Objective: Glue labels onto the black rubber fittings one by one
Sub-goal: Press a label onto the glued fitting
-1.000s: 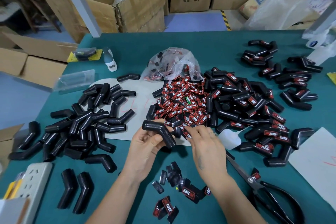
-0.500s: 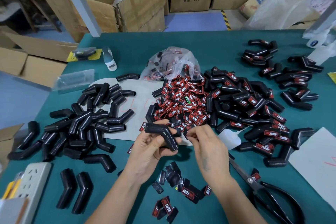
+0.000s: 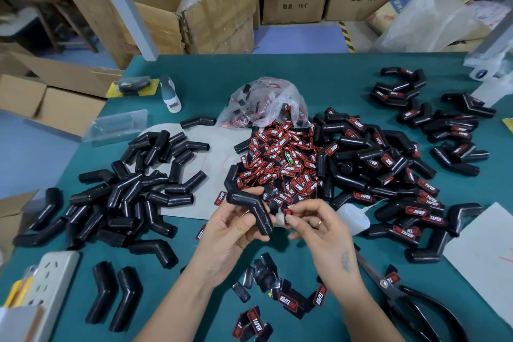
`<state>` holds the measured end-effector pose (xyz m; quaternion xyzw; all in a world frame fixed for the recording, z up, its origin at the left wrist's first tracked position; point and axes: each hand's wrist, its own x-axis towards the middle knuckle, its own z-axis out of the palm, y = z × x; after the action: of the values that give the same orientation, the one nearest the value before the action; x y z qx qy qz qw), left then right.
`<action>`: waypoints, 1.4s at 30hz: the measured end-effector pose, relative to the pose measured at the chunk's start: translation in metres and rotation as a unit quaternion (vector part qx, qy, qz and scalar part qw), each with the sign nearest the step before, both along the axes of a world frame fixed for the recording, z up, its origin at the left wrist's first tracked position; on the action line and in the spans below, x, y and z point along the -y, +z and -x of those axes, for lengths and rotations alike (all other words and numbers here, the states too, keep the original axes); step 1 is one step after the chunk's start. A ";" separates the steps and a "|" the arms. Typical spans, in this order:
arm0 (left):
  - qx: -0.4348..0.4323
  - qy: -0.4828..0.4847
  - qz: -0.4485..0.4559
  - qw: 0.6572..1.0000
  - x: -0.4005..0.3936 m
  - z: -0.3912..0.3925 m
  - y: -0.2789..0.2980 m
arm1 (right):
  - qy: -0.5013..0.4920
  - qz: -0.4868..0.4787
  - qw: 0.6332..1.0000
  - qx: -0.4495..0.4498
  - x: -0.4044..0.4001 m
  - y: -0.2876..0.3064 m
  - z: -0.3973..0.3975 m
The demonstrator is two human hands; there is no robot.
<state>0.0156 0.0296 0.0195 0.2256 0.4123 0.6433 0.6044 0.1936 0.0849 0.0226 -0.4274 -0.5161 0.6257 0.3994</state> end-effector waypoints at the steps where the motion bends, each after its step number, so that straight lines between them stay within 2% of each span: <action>1: -0.001 -0.003 -0.003 1.000 0.001 -0.001 0.002 | 0.003 0.012 1.000 -0.018 0.000 0.002 0.000; 5: -0.010 -0.020 -0.018 1.000 0.002 -0.003 0.003 | 0.014 0.037 0.997 -0.070 0.002 0.004 -0.002; 23: -0.068 -0.026 0.002 0.997 0.002 -0.005 0.001 | 0.069 0.072 0.992 -0.077 0.003 0.011 -0.006; 32: -0.046 -0.013 0.023 0.999 0.000 -0.002 -0.006 | 0.047 0.090 0.989 -0.105 0.001 0.007 -0.007; 42: -0.105 -0.027 -0.004 0.994 0.002 -0.003 -0.007 | 0.058 0.076 0.993 -0.065 0.002 0.006 -0.005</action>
<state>0.0187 0.0276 0.0126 0.3047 0.4648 0.6014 0.5740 0.1982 0.0826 0.0289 -0.3841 -0.4642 0.7115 0.3617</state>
